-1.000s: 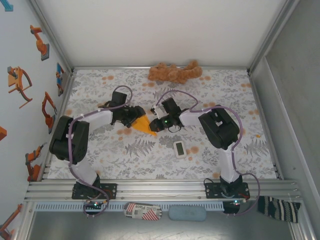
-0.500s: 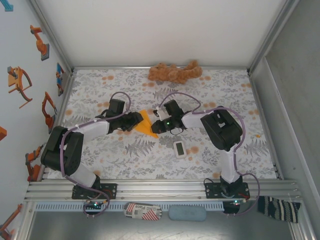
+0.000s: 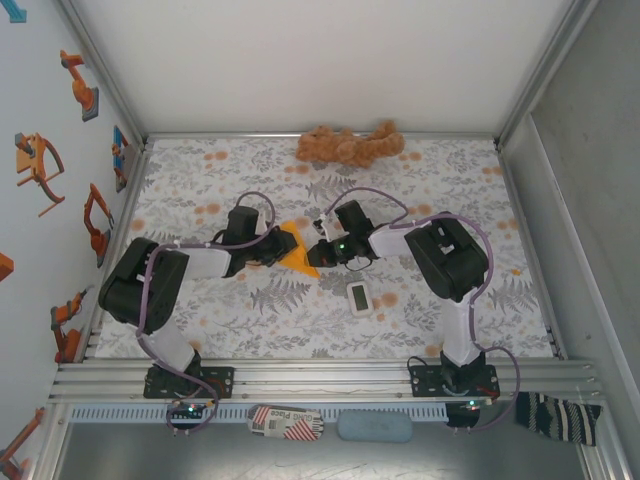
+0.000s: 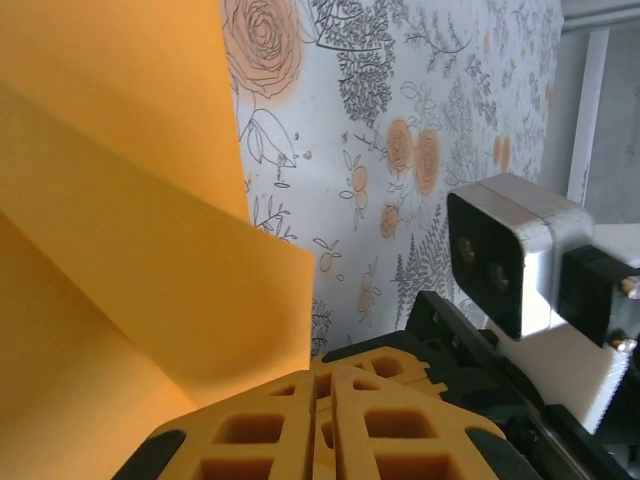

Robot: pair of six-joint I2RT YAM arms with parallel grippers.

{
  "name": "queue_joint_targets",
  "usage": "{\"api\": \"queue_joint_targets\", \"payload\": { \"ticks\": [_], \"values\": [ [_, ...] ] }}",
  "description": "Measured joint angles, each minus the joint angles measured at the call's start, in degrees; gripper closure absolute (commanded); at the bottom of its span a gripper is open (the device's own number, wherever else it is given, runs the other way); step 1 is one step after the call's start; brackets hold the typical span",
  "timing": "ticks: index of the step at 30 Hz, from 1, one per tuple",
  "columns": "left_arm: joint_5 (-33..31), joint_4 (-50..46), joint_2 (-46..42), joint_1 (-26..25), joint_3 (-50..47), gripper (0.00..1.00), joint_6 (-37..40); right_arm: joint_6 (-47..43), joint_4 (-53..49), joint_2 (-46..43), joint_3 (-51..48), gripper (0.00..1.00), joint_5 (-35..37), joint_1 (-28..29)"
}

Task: Fold a paper plane with a square sheet of paper (pick it up from the middle)
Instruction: Fourth fold the wing at the center of the table.

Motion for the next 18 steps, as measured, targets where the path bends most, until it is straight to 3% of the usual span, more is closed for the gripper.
{"api": "queue_joint_targets", "payload": {
  "ticks": [18],
  "values": [
    [-0.02, 0.87, 4.52, 0.00, 1.77, 0.91, 0.02, 1.16, -0.22, 0.00, -0.20, 1.00, -1.03, -0.42]
  ]
}}
